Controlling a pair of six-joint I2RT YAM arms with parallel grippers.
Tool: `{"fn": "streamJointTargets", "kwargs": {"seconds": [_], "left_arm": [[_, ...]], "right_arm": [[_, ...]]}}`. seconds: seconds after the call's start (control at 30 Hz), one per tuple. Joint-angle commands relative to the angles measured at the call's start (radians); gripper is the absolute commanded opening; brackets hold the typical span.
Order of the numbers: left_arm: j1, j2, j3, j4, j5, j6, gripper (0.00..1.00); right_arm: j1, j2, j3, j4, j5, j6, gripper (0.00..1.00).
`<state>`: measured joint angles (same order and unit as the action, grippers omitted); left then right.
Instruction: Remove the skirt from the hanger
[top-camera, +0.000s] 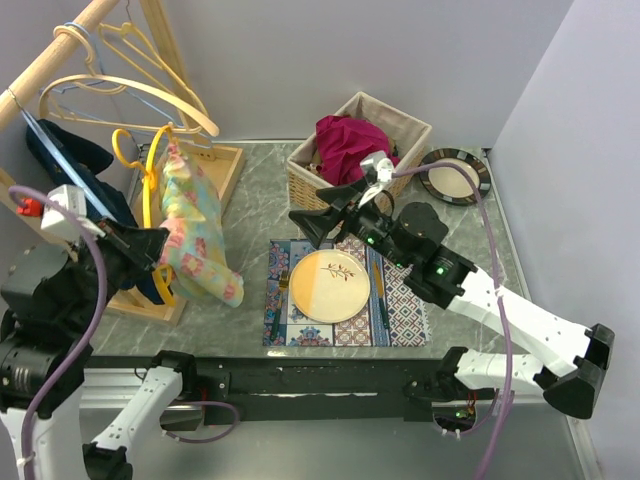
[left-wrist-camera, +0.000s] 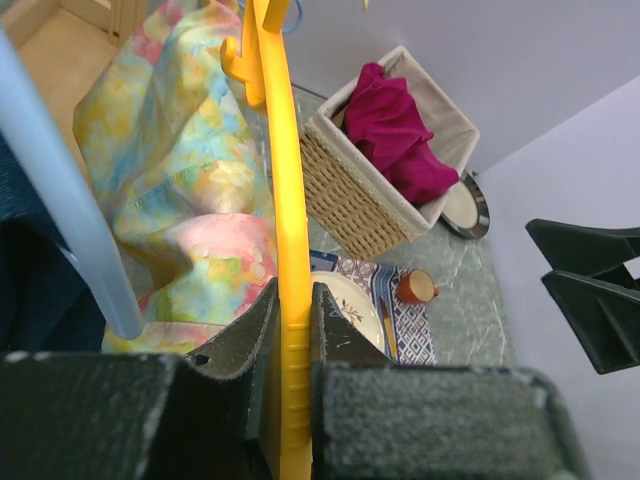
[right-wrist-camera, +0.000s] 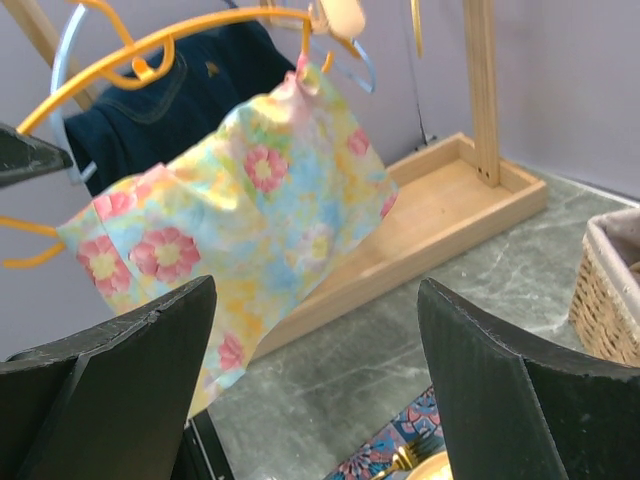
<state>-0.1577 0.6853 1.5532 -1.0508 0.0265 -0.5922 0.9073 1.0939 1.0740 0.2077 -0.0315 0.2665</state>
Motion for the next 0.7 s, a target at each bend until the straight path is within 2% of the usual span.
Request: {"fn": "streamJointTargets", "kwargs": {"seconds": [0.0,0.07,0.27,0.67], "left_arm": [[-0.003,-0.036,0.042,0.132,-0.082,-0.023,0.01],[-0.003,-0.020,0.053,0.132,-0.130,-0.024,0.01],[-0.003,0.010,0.068,0.178,-0.148,-0.009,0.01],[-0.003,-0.030,0.120,0.248,-0.008,-0.001,0.01]], "right_arm": [[0.004,-0.060,-0.003,0.025,0.021,0.005,0.88],[0.004,-0.075,-0.014,0.025,0.025,0.000,0.89],[0.002,-0.100,-0.029,0.035,0.030,-0.007,0.89],[0.002,-0.089,-0.028,0.029,0.030,-0.021,0.89]]}}
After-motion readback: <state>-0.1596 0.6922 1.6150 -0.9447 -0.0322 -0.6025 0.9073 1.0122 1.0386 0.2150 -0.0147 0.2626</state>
